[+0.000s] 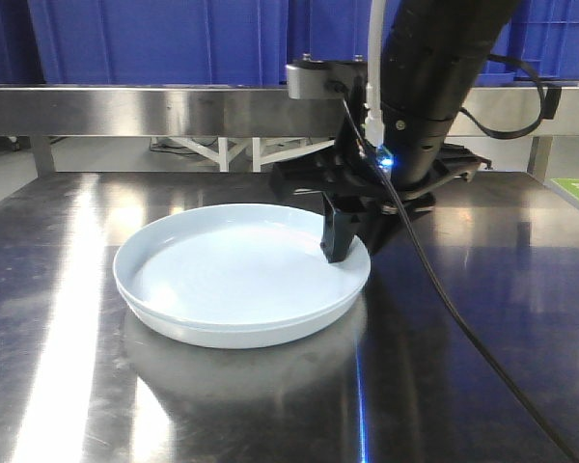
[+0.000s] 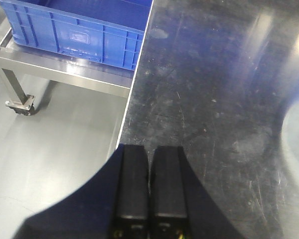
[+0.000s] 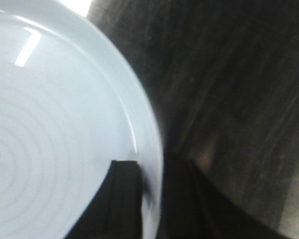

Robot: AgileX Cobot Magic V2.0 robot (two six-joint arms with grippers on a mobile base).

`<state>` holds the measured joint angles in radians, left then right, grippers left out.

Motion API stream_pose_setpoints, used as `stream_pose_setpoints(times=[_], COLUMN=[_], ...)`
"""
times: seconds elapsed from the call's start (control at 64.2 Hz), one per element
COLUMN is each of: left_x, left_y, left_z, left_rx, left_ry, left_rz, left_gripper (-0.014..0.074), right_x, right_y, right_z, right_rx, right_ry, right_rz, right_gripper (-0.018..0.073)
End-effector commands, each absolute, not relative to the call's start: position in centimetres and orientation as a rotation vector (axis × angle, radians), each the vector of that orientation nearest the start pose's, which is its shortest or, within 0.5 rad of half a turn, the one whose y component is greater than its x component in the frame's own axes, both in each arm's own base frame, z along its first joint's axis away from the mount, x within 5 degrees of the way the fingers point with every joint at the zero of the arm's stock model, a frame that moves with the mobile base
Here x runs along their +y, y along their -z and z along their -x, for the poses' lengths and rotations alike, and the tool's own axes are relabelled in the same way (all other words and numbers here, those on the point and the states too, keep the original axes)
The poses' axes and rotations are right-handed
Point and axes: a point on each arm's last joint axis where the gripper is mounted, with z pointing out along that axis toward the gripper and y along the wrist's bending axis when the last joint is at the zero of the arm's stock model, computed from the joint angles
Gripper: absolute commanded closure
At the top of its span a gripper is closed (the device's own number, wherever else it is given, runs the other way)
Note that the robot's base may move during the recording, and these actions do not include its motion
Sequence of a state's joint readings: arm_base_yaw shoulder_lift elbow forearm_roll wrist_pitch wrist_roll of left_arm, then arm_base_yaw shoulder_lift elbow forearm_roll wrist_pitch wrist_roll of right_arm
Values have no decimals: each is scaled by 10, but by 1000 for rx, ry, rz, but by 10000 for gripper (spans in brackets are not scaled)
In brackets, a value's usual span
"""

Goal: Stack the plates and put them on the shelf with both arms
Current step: 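Grip the rim of the stacked plates with the right gripper and lift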

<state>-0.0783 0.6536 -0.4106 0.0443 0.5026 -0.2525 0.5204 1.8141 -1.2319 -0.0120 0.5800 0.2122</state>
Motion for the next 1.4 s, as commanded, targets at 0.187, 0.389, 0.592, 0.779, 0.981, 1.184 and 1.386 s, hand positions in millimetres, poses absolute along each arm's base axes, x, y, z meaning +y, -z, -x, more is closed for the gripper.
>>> stream_pose_setpoints(times=[0.187, 0.389, 0.592, 0.779, 0.981, 1.184, 1.386], left_x=[-9, -9, -9, -9, -9, -9, -9], left_y=[-268, -268, -268, -268, -268, -268, -268], left_z=[-127, -127, -127, -127, -127, -127, -127], left_rx=[2125, 2125, 2125, 2125, 2125, 2125, 2125], left_ry=[159, 159, 159, 159, 159, 159, 159], left_rz=[149, 149, 149, 149, 149, 149, 149], left_gripper=[499, 499, 499, 499, 499, 499, 499], right_x=[172, 121, 78, 51, 21, 3, -1], right_y=[-301, -342, -338, -323, -304, -288, -281], right_z=[-321, -291, -237, -184, -144, -114, -99], right_rx=[2260, 2121, 2093, 2051, 2014, 1978, 1931], right_ry=[-288, -279, -242, -225, -160, -115, -103], right_rz=[408, 276, 192, 145, 12, -133, -182], right_gripper=[502, 502, 502, 502, 502, 502, 502])
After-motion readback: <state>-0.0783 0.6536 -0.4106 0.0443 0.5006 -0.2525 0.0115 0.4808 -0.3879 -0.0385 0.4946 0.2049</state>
